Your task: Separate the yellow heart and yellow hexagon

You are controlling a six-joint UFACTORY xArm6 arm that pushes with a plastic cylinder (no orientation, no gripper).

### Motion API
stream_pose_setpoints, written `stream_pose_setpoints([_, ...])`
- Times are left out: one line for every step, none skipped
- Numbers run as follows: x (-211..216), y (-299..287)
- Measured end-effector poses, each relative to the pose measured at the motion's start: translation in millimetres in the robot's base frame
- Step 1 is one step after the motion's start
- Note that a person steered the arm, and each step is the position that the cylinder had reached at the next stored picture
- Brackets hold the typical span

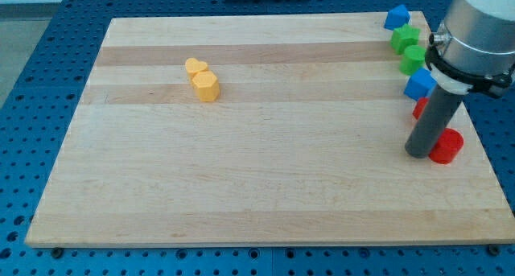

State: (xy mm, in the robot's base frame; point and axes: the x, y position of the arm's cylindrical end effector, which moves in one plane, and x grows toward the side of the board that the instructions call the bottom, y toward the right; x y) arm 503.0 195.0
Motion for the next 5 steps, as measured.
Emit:
stream_pose_setpoints([5, -59])
stream_pose_setpoints([14, -135])
stream_pose_setpoints([19, -204])
stream_pose_setpoints([20, -267])
stream_pose_setpoints([14, -324])
